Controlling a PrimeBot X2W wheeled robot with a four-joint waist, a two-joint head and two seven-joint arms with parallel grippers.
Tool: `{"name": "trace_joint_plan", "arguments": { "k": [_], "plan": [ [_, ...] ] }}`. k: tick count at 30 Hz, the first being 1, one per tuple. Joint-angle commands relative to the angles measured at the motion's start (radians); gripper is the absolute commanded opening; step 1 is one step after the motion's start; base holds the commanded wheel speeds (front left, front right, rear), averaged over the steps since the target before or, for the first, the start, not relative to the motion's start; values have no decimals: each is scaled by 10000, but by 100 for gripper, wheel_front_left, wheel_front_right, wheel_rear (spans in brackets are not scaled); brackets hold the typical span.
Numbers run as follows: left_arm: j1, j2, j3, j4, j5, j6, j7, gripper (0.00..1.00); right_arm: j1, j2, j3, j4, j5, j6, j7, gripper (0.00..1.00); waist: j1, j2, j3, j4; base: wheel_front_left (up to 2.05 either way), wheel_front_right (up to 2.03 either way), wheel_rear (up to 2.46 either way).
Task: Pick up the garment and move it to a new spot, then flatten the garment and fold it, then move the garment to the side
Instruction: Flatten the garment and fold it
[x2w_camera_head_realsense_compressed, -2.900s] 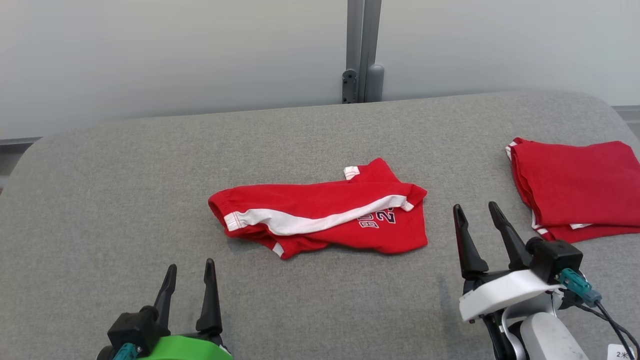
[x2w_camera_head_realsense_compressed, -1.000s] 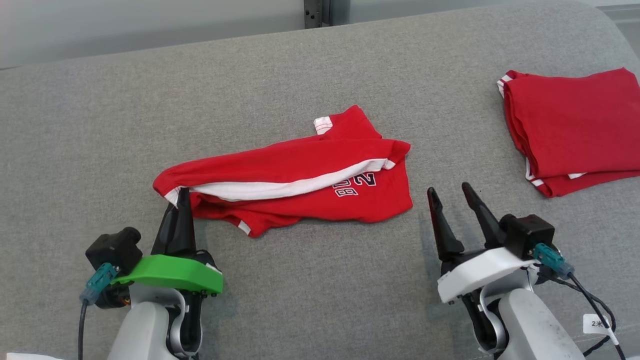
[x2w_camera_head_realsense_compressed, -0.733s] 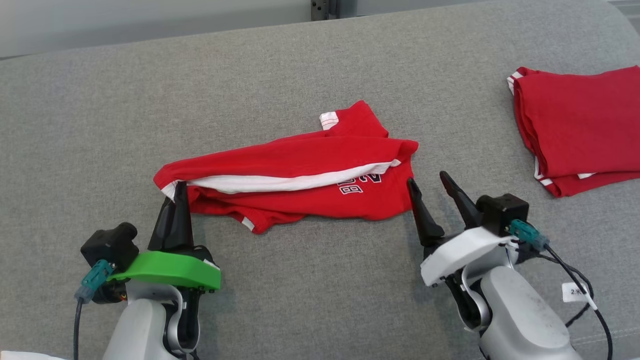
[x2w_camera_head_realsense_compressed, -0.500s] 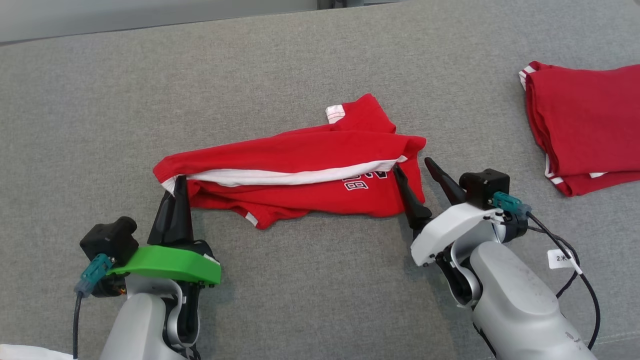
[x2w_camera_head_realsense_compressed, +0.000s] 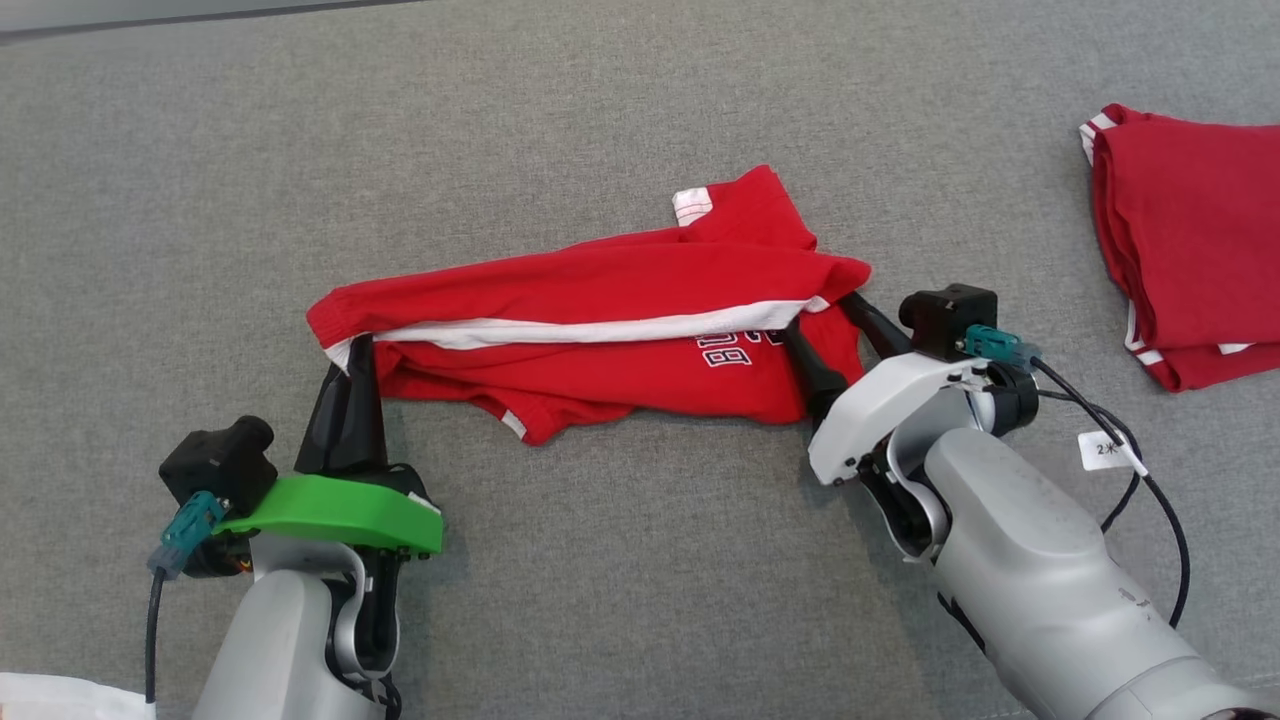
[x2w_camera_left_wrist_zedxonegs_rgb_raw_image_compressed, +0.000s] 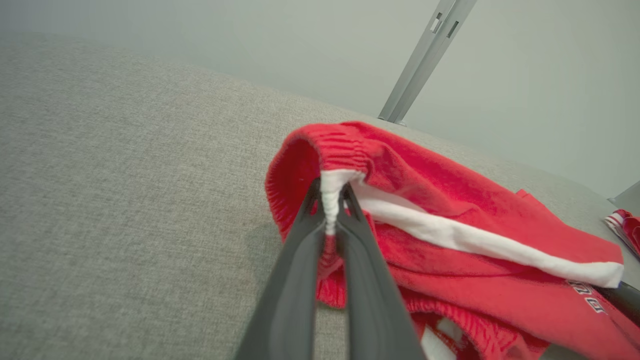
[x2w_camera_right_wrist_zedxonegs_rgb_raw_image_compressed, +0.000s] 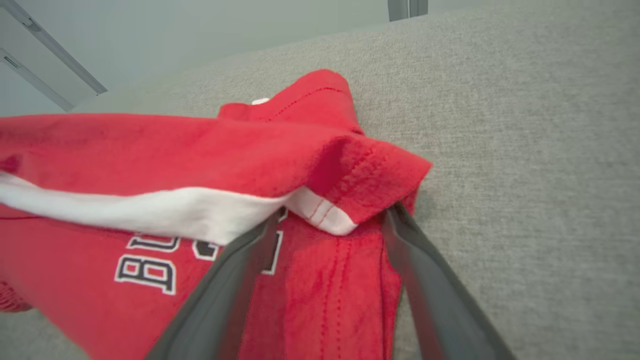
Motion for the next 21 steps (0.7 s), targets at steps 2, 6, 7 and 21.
{"name": "trace_joint_plan", "arguments": {
  "k": [2, 6, 7, 21],
  "plan": [
    [-132, 104, 11, 22, -33, 49, -54, 0, -164, -36, 224, -74, 170, -1, -85, 100, 0, 0, 15, -19, 0, 0, 0],
    [-61, 132, 13, 42, -55, 50, -67, 0, 1, -206, 323, -755, 165, -1, -79, 100, 0, 0, -22, -85, 0, 0, 0],
    [-30, 133, 13, 46, -63, 52, -72, 0, 118, -228, 301, -950, 149, -1, -79, 100, 0, 0, -41, -100, 0, 0, 0],
    [116, 228, -59, -13, -122, 114, -34, 0, 558, -321, 388, -1633, 262, -1, -76, 49, 0, 0, -115, -146, 0, 0, 0]
  ]
}}
